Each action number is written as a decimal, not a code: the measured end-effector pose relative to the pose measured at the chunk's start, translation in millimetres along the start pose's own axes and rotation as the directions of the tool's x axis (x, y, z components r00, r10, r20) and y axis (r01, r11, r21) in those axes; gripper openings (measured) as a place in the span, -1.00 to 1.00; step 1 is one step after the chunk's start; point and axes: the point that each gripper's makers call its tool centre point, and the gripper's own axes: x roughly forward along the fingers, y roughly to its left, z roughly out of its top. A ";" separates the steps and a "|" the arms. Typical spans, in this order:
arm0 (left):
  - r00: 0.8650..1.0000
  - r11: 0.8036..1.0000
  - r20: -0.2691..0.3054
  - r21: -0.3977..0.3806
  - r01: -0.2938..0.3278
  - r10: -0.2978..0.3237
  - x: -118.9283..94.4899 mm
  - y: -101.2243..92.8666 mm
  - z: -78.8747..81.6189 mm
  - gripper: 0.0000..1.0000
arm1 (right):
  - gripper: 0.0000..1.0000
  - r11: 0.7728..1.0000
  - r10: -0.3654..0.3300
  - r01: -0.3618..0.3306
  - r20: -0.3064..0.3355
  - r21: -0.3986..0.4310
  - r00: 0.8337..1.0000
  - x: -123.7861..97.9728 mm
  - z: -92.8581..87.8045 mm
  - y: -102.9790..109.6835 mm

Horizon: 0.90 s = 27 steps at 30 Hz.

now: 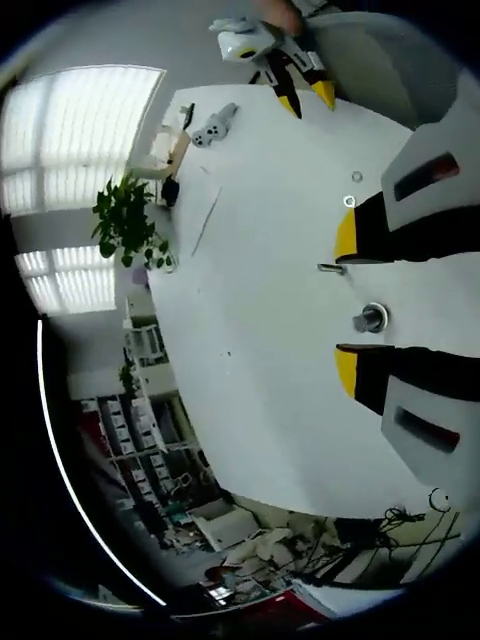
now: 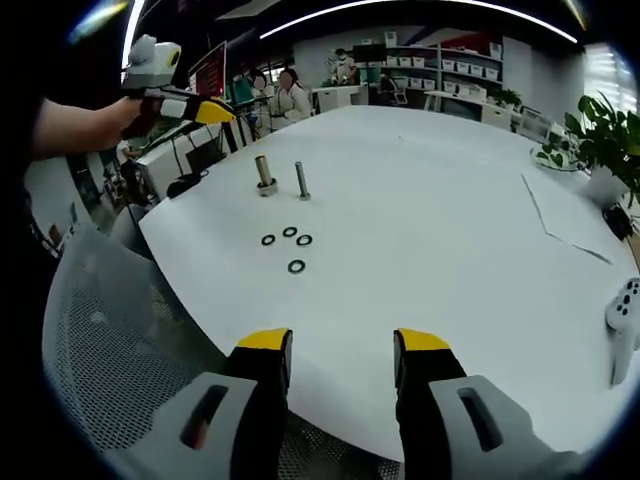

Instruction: Place the washer onto the threaded stud by aligning its center hole with the stud, sliding it down to the base, and recovering from edge contact or off-axis alignment until the washer reaches the visible bottom stop.

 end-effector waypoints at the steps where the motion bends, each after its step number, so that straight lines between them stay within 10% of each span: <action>1: 1.000 1.000 0.011 -0.004 -0.014 0.014 -3.5 1.5 -4.4 -0.40 | -0.13 1.000 0.000 0.000 0.000 -0.002 1.000 0.0 0.2 0.1; 10: 1.000 0.996 0.018 -0.088 -0.005 0.007 -20.7 -3.7 -40.5 -0.40 | -0.12 1.000 -0.029 0.029 -0.010 0.010 1.000 -0.3 -2.4 -5.7; 27: 0.997 0.991 0.070 -0.130 0.027 -0.018 -39.3 -22.4 -60.0 -0.39 | -0.10 0.999 -0.038 0.038 -0.072 -0.014 0.997 1.8 -12.8 -5.7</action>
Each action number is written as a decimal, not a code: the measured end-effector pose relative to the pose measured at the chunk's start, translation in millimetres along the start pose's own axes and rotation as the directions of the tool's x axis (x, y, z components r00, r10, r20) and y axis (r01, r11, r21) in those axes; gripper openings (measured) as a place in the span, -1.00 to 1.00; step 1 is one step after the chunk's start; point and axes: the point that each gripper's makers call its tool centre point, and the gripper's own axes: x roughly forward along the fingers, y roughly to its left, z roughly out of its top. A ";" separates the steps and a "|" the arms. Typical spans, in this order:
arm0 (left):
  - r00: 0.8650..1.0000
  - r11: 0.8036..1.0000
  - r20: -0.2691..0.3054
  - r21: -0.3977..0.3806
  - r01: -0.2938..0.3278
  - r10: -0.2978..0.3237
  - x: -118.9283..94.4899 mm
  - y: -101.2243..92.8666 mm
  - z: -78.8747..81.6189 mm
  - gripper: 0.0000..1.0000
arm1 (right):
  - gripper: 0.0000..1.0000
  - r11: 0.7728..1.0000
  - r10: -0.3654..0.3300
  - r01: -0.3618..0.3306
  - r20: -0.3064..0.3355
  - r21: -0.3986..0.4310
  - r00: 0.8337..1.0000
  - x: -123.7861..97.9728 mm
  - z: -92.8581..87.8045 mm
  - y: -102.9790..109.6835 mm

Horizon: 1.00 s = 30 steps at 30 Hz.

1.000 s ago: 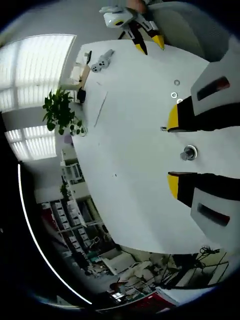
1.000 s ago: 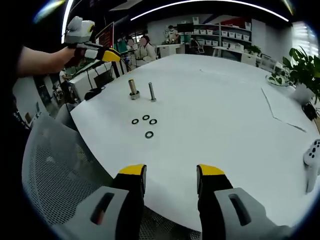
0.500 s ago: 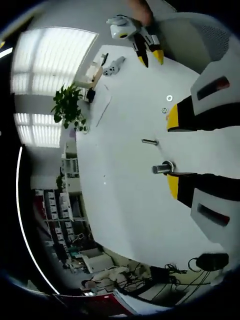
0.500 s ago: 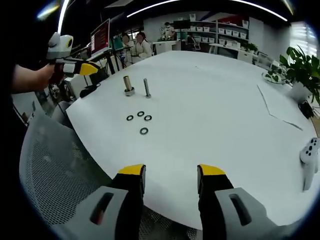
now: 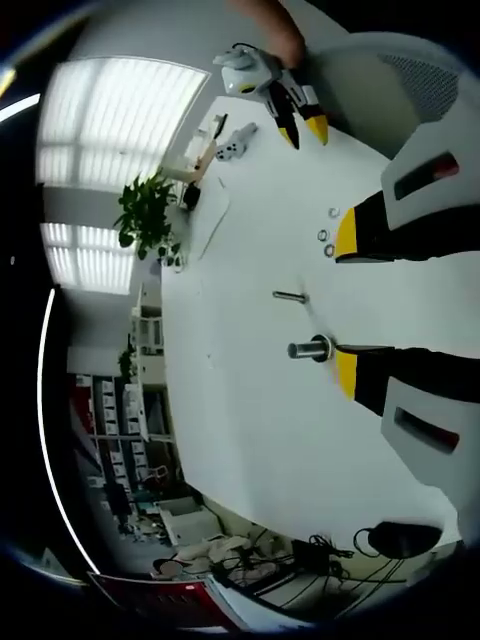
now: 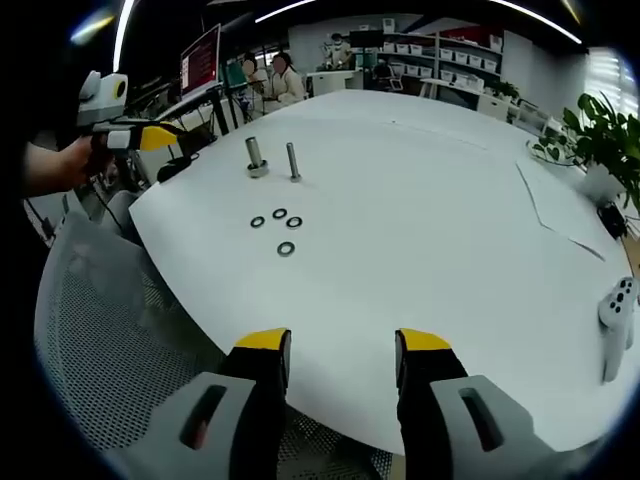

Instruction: Place the washer onto the threaded stud by aligning its center hole with the stud, sliding it down to the base, and recovering from edge contact or off-axis alignment until the washer reaches the visible bottom stop.

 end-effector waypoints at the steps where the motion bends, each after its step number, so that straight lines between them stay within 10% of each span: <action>1: 1.000 1.000 0.000 0.003 0.002 -0.002 -1.0 -1.2 -1.1 -0.39 | -0.10 1.000 -0.001 0.001 -0.004 -0.003 1.000 0.1 -0.6 0.1; 30: 1.000 0.999 -0.022 -0.038 -0.001 0.000 -7.1 -13.3 -44.7 -0.40 | -0.09 1.000 -0.001 0.000 -0.030 -0.019 1.000 2.1 -4.6 0.5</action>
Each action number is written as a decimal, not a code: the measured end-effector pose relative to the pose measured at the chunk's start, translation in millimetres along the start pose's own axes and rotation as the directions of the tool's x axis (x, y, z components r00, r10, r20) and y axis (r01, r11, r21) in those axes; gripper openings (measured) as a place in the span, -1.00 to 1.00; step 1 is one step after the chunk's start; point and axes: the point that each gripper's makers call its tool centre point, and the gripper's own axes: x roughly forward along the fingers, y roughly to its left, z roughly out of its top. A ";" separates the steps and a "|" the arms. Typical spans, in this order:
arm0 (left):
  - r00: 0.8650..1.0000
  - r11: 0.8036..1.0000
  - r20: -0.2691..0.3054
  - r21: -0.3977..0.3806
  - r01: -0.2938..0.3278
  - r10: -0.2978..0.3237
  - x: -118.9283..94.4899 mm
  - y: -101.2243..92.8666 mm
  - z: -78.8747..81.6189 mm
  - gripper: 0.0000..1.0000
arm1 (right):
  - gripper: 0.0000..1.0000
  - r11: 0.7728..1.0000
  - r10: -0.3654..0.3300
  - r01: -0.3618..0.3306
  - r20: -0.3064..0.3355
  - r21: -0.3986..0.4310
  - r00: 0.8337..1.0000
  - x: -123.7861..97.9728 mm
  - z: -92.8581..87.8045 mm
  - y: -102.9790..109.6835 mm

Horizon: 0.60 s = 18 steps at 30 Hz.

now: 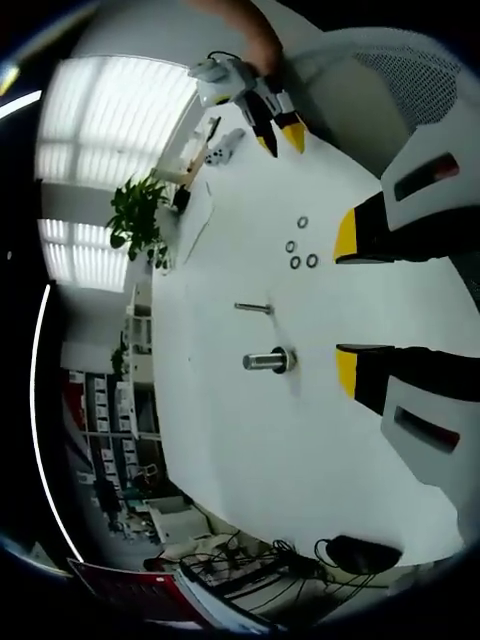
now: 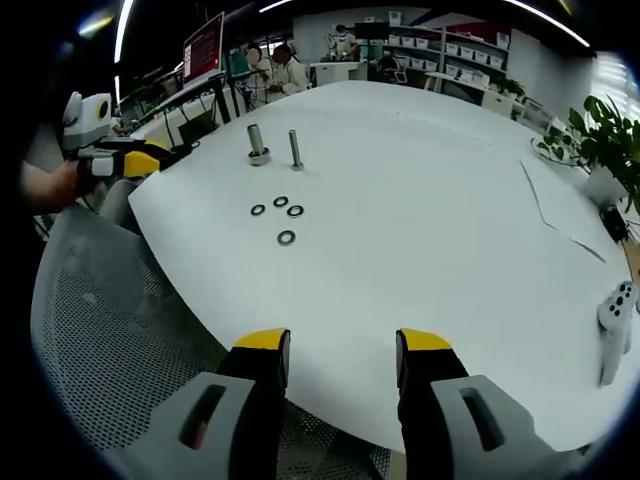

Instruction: Place the washer onto the threaded stud by aligning its center hole with the stud, sliding it down to the base, and recovering from edge contact or off-axis alignment until the washer reaches the visible bottom stop.

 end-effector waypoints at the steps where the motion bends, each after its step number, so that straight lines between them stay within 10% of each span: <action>1: 1.000 1.000 0.003 -0.002 0.004 -0.004 0.3 -0.9 -0.4 -0.40 | -0.09 1.000 0.000 0.000 0.000 0.000 1.000 -0.2 0.0 0.2; 18: 1.000 0.999 -0.012 0.031 0.027 -0.027 6.2 -7.6 -7.5 -0.40 | -0.10 1.000 0.009 -0.009 0.000 -0.005 1.000 0.7 -0.3 1.5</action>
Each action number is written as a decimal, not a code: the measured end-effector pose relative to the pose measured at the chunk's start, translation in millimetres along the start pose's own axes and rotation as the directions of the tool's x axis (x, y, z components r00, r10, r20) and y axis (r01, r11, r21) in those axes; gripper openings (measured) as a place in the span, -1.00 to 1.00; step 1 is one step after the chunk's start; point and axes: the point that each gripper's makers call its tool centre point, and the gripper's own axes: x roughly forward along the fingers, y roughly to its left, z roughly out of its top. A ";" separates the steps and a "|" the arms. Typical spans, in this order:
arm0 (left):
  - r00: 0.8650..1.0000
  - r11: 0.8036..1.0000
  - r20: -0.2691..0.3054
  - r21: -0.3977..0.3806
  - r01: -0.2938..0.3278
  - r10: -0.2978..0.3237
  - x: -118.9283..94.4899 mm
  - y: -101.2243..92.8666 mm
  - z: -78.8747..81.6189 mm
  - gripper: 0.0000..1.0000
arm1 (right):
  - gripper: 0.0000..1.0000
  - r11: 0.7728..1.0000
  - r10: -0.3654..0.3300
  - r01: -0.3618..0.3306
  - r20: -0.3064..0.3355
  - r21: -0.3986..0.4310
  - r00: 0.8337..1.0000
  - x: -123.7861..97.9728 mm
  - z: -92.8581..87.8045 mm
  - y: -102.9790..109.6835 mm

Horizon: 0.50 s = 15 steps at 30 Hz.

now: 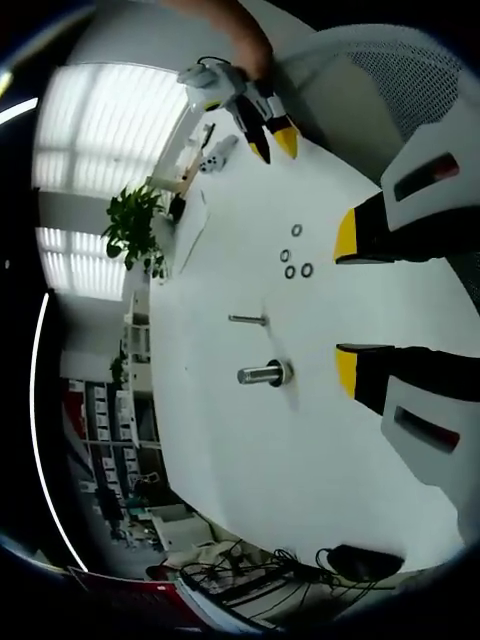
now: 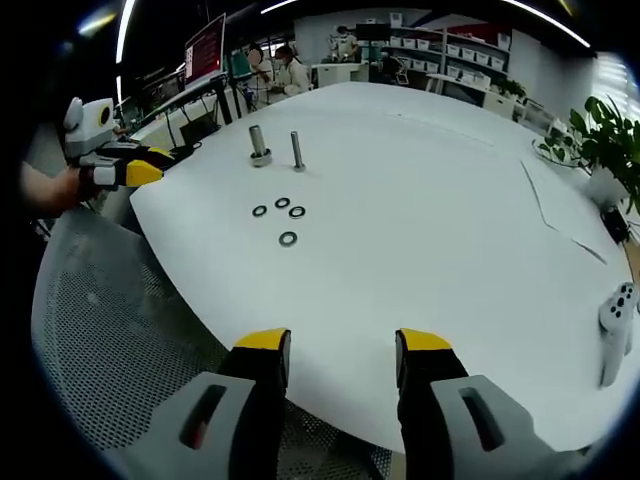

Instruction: Place the washer onto the threaded stud by aligning its center hole with the stud, sliding it down to the base, and recovering from edge contact or off-axis alignment until the washer reaches the visible bottom stop.

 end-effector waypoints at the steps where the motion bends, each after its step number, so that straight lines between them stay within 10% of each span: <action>1: 1.000 1.000 0.001 -0.007 -0.001 0.001 -0.1 0.9 -0.2 -0.40 | -0.10 1.000 0.002 -0.002 -0.001 -0.003 1.000 0.2 -0.1 0.4; 15: 1.000 1.000 -0.021 -0.014 -0.011 0.011 0.2 3.9 -5.8 -0.38 | -0.04 0.998 0.025 -0.027 -0.039 -0.048 0.999 1.1 -2.0 8.6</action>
